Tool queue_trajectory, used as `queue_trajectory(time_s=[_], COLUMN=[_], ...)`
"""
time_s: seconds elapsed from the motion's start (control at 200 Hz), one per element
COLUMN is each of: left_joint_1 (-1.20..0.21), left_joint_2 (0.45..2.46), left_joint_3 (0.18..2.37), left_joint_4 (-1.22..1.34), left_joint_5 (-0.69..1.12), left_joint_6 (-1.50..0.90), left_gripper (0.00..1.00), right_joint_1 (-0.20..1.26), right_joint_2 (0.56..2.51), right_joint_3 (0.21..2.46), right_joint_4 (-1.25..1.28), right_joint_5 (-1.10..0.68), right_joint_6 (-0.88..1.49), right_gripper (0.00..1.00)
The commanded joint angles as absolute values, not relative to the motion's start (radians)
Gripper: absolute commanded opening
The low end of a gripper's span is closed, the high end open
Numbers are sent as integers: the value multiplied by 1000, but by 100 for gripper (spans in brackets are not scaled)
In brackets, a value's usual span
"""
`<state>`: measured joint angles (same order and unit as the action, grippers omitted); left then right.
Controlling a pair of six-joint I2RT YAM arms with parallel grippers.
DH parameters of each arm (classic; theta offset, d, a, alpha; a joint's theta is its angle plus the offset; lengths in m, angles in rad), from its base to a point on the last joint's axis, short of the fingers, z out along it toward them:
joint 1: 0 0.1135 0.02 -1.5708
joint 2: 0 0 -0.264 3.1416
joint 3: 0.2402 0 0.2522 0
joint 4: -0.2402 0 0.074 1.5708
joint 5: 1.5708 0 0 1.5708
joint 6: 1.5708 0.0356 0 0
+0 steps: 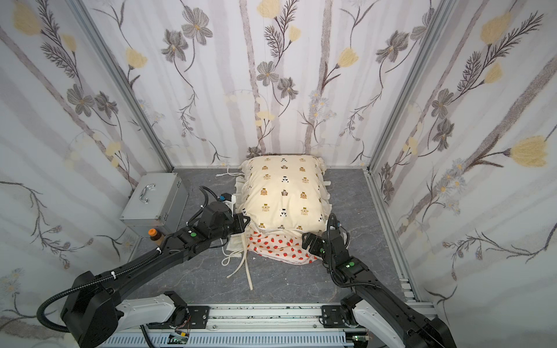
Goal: Zip up pillowcases
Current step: Pick up the pillowcase from the pillowcase.
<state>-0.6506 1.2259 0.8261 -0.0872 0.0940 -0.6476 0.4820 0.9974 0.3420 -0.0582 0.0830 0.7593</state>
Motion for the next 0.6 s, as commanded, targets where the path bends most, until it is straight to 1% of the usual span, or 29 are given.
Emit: queue_trajectory(time_s=[0.0,0.15,0.32,0.495,0.595], left_joint_1=[-646,-646,-646,-647,-646], left_joint_2=[1237,1249,1238,1226,1216], left_joint_3=[882,966,948,889,864], left_joint_4=[-103,-155,-148,-124,-122], left_joint_5=[85,109,128,149,158], left_joint_6=[-623,-613,-642,-680,-692], left_gripper=[0,0,0,0,0], right_joint_1=[429,360,279,290,348], right_joint_2=[1001,1020,995,970,931], right_joint_3=[344,377,410,462,483], right_joint_4=[-60,-119,-144,-206,-230], right_joint_5=[103,164,179,127,149], right_joint_6=[707,655,606,590,610], right_gripper=[100,100,100,100,100])
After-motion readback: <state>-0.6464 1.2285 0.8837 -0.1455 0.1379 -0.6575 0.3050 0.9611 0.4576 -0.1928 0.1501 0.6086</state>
